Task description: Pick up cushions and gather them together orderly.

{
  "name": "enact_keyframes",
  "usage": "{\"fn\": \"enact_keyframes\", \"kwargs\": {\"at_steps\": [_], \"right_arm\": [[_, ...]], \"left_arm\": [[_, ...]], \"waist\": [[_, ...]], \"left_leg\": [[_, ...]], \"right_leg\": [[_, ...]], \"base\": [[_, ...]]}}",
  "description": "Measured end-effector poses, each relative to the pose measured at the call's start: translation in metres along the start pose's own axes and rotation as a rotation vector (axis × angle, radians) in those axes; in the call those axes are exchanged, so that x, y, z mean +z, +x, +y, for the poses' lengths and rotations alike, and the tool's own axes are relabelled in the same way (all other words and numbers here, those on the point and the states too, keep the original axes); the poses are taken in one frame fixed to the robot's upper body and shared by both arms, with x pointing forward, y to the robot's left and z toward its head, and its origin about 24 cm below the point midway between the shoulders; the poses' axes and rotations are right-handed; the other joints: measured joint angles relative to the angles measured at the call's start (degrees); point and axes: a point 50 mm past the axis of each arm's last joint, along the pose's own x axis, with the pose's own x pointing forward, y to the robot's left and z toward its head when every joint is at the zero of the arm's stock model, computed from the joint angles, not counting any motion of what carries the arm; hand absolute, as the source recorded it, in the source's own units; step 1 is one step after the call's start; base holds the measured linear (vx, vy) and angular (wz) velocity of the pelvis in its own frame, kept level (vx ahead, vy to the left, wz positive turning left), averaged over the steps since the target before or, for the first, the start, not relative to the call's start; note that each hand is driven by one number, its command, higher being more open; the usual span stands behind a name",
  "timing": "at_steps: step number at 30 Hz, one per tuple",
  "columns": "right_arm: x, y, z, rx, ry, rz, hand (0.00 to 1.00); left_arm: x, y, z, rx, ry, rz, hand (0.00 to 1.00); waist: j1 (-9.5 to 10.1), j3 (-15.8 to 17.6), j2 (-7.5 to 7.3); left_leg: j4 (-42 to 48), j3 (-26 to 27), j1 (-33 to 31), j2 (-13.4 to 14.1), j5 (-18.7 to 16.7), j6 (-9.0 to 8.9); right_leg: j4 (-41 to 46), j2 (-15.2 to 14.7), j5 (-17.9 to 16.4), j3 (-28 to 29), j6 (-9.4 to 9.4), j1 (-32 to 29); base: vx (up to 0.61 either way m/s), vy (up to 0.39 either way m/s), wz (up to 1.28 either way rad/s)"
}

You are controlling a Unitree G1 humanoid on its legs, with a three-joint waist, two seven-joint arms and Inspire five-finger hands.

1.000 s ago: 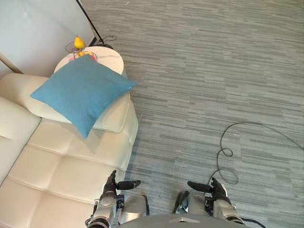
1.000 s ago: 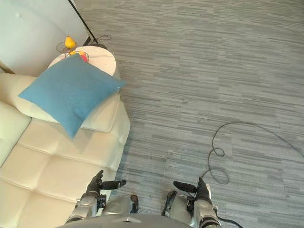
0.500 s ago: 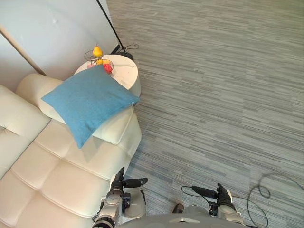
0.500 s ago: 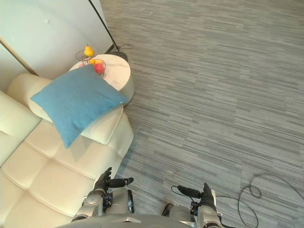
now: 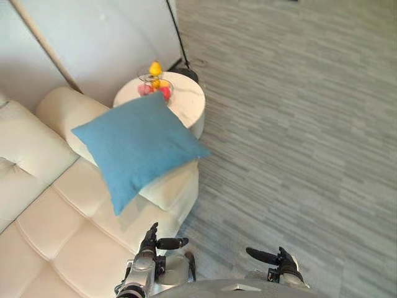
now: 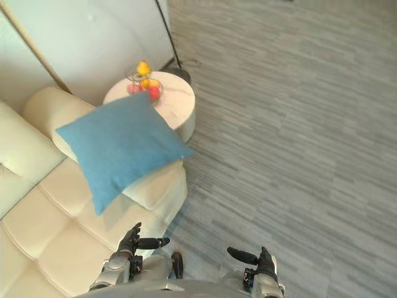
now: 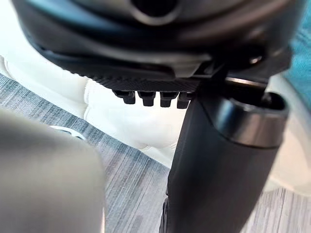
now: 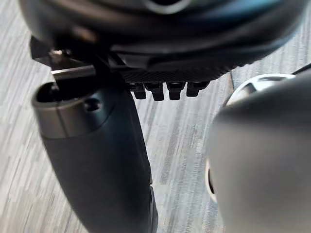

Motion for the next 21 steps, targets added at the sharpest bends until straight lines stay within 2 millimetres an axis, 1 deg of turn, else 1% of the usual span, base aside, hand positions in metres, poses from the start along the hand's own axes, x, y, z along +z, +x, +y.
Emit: {"fn": "enact_keyframes", "kwargs": {"at_steps": [1, 2, 3, 4, 5, 6, 7, 8, 9, 10, 11, 12, 13, 14, 15, 16, 17, 18, 19, 20, 21], "right_arm": [[0.000, 0.000, 0.000, 0.000, 0.000, 0.001, 1.00], [-0.002, 0.000, -0.001, 0.002, 0.000, 0.005, 1.00], [-0.003, 0.000, -0.001, 0.003, 0.010, 0.008, 1.00], [-0.002, 0.000, -0.002, 0.002, 0.003, 0.003, 1.00], [0.001, 0.000, -0.001, 0.005, -0.002, -0.005, 1.00], [0.001, 0.000, 0.000, 0.008, -0.006, -0.008, 1.00], [0.004, 0.000, 0.000, 0.010, -0.006, -0.019, 1.00], [0.005, 0.001, 0.000, 0.010, -0.006, -0.025, 1.00], [0.007, 0.001, 0.000, 0.010, -0.004, -0.031, 1.00], [0.010, 0.001, 0.001, 0.012, -0.003, -0.043, 1.00], [0.012, 0.001, 0.001, 0.013, 0.000, -0.052, 1.00], [0.012, 0.001, 0.001, 0.011, 0.001, -0.052, 1.00], [0.010, 0.001, -0.001, 0.004, 0.009, -0.049, 1.00], [0.009, 0.001, -0.003, -0.001, 0.017, -0.045, 1.00], [0.010, 0.001, -0.004, -0.007, 0.023, -0.051, 1.00], [0.010, 0.000, -0.002, -0.004, 0.041, -0.056, 1.00], [0.009, -0.001, -0.001, -0.005, 0.054, -0.054, 1.00], [0.007, -0.002, -0.001, -0.005, 0.059, -0.055, 1.00], [0.006, -0.003, -0.002, -0.007, 0.059, -0.059, 1.00], [0.004, -0.004, -0.002, -0.006, 0.060, -0.057, 1.00], [0.003, -0.004, -0.002, -0.007, 0.061, -0.055, 1.00]], "left_arm": [[0.000, 0.000, 0.000, 0.000, 0.001, 0.001, 1.00], [-0.004, -0.001, 0.003, 0.005, 0.007, 0.010, 1.00], [-0.005, -0.001, 0.004, 0.008, 0.008, 0.015, 1.00], [-0.009, -0.002, 0.005, 0.013, 0.005, 0.030, 1.00], [-0.011, -0.002, 0.007, 0.022, 0.009, 0.038, 1.00], [-0.012, -0.002, 0.009, 0.030, 0.011, 0.040, 1.00], [-0.013, -0.003, 0.011, 0.039, 0.012, 0.044, 1.00], [-0.013, -0.003, 0.011, 0.040, 0.012, 0.042, 1.00], [-0.013, -0.003, 0.011, 0.040, 0.012, 0.043, 1.00], [-0.014, -0.003, 0.010, 0.041, 0.006, 0.046, 1.00], [-0.013, -0.003, 0.007, 0.038, -0.001, 0.047, 1.00], [-0.013, -0.003, 0.006, 0.035, -0.002, 0.047, 1.00], [-0.015, -0.003, 0.005, 0.033, -0.007, 0.060, 1.00], [-0.015, -0.003, 0.001, 0.022, -0.006, 0.061, 1.00], [-0.013, -0.003, -0.003, 0.018, -0.021, 0.052, 1.00], [-0.018, -0.005, -0.003, 0.024, -0.033, 0.067, 1.00], [-0.019, -0.005, -0.004, 0.024, -0.041, 0.068, 1.00], [-0.017, -0.005, -0.004, 0.022, -0.043, 0.062, 1.00], [-0.014, -0.005, -0.005, 0.021, -0.052, 0.046, 1.00], [-0.012, -0.005, -0.004, 0.028, -0.066, 0.039, 1.00], [-0.012, -0.005, -0.004, 0.032, -0.079, 0.037, 1.00]], "waist": [[-0.04, -0.1, -0.06], [-0.40, -0.6, -0.79], [-0.60, -0.8, -0.99], [-1.10, -0.8, -0.80], [-1.23, -0.7, -0.70], [-1.24, -0.7, -0.69], [-1.41, -0.8, -0.46], [-1.42, -0.9, -0.20], [-1.43, -0.9, 0.08], [-1.53, -0.7, 0.55], [-1.72, -0.7, 0.55], [-1.79, -0.7, 0.27], [-1.88, -0.5, -0.52], [-1.82, -0.4, 0.06], [-1.39, -0.5, 0.63], [-1.48, -0.6, 1.42], [-1.63, -0.7, 1.50], [-1.72, -0.8, 1.69], [-1.71, -0.9, 2.00], [-1.53, -1.1, 2.44], [-1.42, -1.1, 2.29]], "left_leg": [[0.0, 0.0, 0.2, -0.1, -0.1, 0.02], [-0.7, -2.5, 2.5, -2.0, -2.1, 0.73], [-0.8, -3.4, 3.2, -2.3, -2.5, 0.94], [-0.8, -5.7, 4.6, -2.5, -3.4, 1.26], [-1.7, -7.7, 6.2, -2.5, -3.5, 1.30], [-2.5, -8.8, 7.3, -2.4, -3.5, 1.28], [-3.9, -11.0, 9.2, -1.9, -3.3, 1.03], [-4.5, -12.3, 10.0, -1.5, -3.2, 0.85], [-5.1, -13.4, 10.6, -1.0, -3.2, 0.75], [-6.0, -15.4, 11.3, -0.3, -3.2, 0.55], [-6.2, -17.9, 11.4, 0.1, -3.4, -1.00], [-6.1, -19.1, 11.3, 0.0, -3.8, -1.83], [-5.1, -21.6, 11.1, -0.4, -5.1, -3.90], [-4.8, -21.4, 11.2, 0.2, -5.4, -4.44], [-5.0, -21.4, 11.6, 1.6, -5.7, -5.25], [-4.8, -21.4, 11.9, 2.6, -5.7, -5.68], [-3.3, -21.1, 11.2, 3.6, -5.6, -6.21], [0.2, -20.4, 9.4, 4.6, -5.9, -6.79], [8.4, -16.4, 4.9, 6.7, -6.3, -7.45], [12.1, -12.3, 3.3, 8.7, -6.2, -7.44], [13.6, -7.9, 2.8, 10.6, -6.2, -7.38]], "right_leg": [[1.0, -0.3, 0.1, 0.0, 0.16, -0.2], [15.7, -5.0, 4.1, 1.6, -0.77, -4.8], [19.7, -6.2, 5.2, 2.6, -1.12, -6.4], [25.6, -6.5, 3.2, 3.9, -1.58, -8.9], [26.8, -5.9, 1.1, 4.3, -2.27, -10.7], [26.1, -5.1, 0.0, 4.4, -2.95, -11.9], [21.8, -2.8, -1.4, 4.8, -3.48, -14.2], [18.3, -1.1, -1.8, 5.6, -3.88, -15.6], [14.8, 0.6, -1.9, 6.9, -3.91, -16.7], [7.5, 4.1, -1.7, 10.7, -3.71, -18.6], [-0.6, 7.1, -0.3, 16.3, -2.96, -19.9], [-4.2, 8.1, 0.9, 19.2, -2.32, -20.3], [-5.7, 9.1, 6.9, 22.3, -3.92, -19.2], [-4.5, 9.8, 5.9, 21.6, -5.44, -18.8], [-2.5, 10.0, 3.4, 19.4, -6.96, -18.7], [-1.3, 10.0, 1.5, 16.8, -7.89, -17.7], [-1.5, 10.0, 0.7, 14.4, -8.73, -16.4], [-2.4, 10.1, 0.4, 12.4, -9.09, -15.2], [-4.6, 10.7, 0.3, 8.9, -9.25, -12.7], [-5.9, 11.0, 0.4, 7.1, -9.29, -11.0], [-7.1, 11.2, 0.4, 5.6, -9.29, -9.4]], "base": [[0.36, 0.205, 0.54], [0.23, 0.101, 0.56], [0.27, 0.066, 0.89], [0.26, 0.002, 0.87], [0.25, -0.020, 0.92], [0.24, -0.049, 0.98], [0.24, -0.087, 0.81], [0.25, -0.108, 0.78], [0.26, -0.159, 0.72], [0.26, -0.215, 1.00], [0.26, -0.252, 1.09], [0.25, -0.321, 1.37], [0.23, -0.362, 1.25], [0.33, -0.492, 1.26], [0.31, -0.468, 0.96], [0.31, -0.439, 0.98], [0.20, -0.293, 1.01], [0.23, -0.299, 1.22], [0.18, -0.224, 1.18], [0.19, -0.217, 1.12], [0.13, -0.102, 0.92]]}}
